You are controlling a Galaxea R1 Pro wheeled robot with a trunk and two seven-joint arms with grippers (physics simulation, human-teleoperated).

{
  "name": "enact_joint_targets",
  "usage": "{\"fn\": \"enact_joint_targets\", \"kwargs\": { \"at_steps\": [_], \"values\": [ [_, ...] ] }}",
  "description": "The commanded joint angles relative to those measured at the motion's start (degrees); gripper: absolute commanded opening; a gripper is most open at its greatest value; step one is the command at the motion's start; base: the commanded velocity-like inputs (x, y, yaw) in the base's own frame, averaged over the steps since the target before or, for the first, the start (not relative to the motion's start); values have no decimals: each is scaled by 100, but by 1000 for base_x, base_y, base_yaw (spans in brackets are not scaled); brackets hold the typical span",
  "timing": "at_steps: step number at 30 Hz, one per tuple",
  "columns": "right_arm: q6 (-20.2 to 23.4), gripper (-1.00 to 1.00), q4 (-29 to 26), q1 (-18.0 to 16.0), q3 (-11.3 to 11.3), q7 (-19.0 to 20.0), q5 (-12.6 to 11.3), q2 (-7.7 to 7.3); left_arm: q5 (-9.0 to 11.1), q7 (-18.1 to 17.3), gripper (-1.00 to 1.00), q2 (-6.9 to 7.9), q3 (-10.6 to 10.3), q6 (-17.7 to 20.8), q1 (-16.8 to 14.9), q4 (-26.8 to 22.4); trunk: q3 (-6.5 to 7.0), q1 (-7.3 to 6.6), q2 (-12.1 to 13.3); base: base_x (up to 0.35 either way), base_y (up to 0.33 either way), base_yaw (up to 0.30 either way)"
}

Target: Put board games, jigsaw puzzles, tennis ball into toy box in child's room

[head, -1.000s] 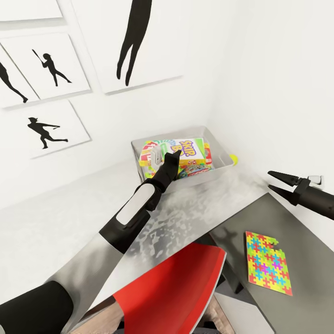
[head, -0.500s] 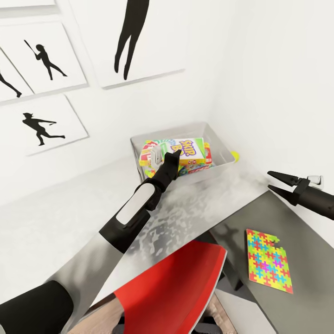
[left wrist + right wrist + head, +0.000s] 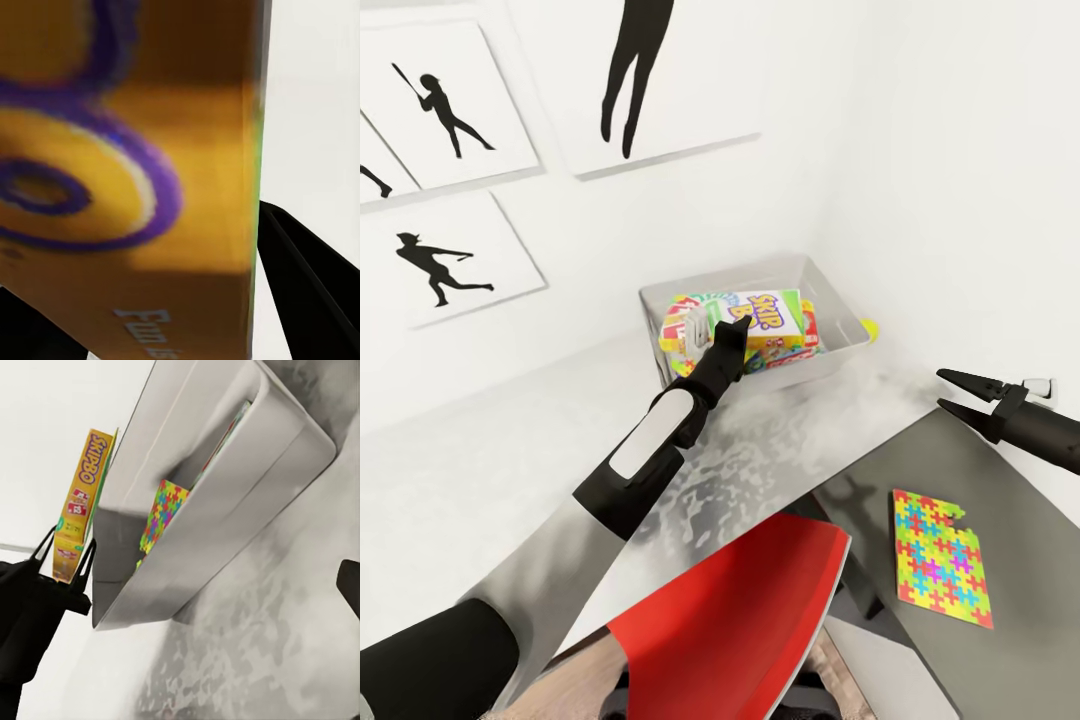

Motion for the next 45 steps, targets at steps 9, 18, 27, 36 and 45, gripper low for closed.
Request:
{"fn": "enact_joint_targets", "kwargs": {
  "at_steps": [9, 18, 27, 36, 45],
  "values": [
    [26, 100, 1, -5, -5, 39, 40, 4, 41, 24, -100, 0, -10, -41, -19, -12, -93, 3, -10, 0, 0, 0],
    [26, 100, 1, -5, 2, 39, 40, 22, 41, 24, -100, 0, -10, -48, -19, -12, -178, 3, -10, 0, 0, 0],
    [26, 100, 1, -5, 0, 39, 40, 34, 41, 24, 100, 0, -10, -59, -19, -12, -230, 3, -10, 0, 0, 0],
    [26, 100, 1, -5, 10, 39, 40, 42, 41, 24, 100, 0, -11, -53, -19, -57, -232, 3, -10, 0, 0, 0],
    [26, 100, 1, -5, 2, 39, 40, 43, 85, 120, 100, 0, -10, 92, -19, -486, -232, 3, -10, 0, 0, 0]
  ]
}}
